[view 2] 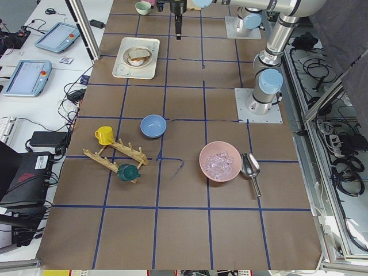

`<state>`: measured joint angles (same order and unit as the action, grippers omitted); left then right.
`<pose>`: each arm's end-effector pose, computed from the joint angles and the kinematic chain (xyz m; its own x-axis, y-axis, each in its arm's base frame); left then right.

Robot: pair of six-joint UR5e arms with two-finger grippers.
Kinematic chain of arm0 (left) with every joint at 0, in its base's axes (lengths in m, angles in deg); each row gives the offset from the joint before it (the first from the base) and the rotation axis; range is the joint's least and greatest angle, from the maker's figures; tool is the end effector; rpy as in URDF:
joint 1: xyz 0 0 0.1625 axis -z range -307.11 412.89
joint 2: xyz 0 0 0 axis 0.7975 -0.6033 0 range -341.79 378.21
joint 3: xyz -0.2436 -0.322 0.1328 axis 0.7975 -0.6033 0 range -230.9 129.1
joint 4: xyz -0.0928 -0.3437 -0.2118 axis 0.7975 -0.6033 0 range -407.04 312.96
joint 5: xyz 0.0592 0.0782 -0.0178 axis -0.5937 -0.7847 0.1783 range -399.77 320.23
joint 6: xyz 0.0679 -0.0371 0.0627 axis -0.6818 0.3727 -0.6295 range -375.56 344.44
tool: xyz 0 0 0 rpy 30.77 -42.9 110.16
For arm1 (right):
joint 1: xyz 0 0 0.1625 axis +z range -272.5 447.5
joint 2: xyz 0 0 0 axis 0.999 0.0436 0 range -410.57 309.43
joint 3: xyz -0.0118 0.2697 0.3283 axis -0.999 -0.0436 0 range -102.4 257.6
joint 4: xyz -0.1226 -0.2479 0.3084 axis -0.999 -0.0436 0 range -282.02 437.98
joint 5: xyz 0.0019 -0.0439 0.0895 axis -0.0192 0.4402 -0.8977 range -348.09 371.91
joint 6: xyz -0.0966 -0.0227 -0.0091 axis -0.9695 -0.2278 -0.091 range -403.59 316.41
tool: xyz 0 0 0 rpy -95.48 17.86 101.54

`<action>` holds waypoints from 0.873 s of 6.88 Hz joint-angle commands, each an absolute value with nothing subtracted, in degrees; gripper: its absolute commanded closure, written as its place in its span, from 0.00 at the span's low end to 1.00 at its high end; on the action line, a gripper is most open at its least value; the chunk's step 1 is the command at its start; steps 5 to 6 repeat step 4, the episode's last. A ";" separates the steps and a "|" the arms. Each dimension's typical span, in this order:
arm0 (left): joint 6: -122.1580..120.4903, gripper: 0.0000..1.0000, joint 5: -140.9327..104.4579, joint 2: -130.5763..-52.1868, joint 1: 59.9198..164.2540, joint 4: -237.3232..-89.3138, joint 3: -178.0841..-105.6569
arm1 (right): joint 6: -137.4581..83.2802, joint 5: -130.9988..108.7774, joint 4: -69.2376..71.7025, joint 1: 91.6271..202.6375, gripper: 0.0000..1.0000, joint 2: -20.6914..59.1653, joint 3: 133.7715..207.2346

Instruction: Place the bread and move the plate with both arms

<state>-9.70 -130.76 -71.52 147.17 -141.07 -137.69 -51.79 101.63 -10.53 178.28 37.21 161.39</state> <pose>-0.1677 -0.4770 0.5108 -0.9995 -0.0275 -0.0182 -0.0276 0.9996 0.0077 0.1408 -0.5098 0.5192 -0.9877 -0.1562 0.0012 -0.1561 0.9868 -0.0438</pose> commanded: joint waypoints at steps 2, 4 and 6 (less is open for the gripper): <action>-9.15 0.00 -130.47 -72.58 146.85 -142.30 -135.54 | -51.76 101.47 -10.35 178.29 0.00 37.23 161.44; -8.71 0.00 -130.47 -72.58 146.85 -143.02 -135.54 | -51.85 101.47 -10.26 178.29 0.00 37.23 161.44; -8.71 0.00 -130.47 -72.58 146.85 -143.02 -135.54 | -51.85 101.47 -10.26 178.29 0.00 37.23 161.44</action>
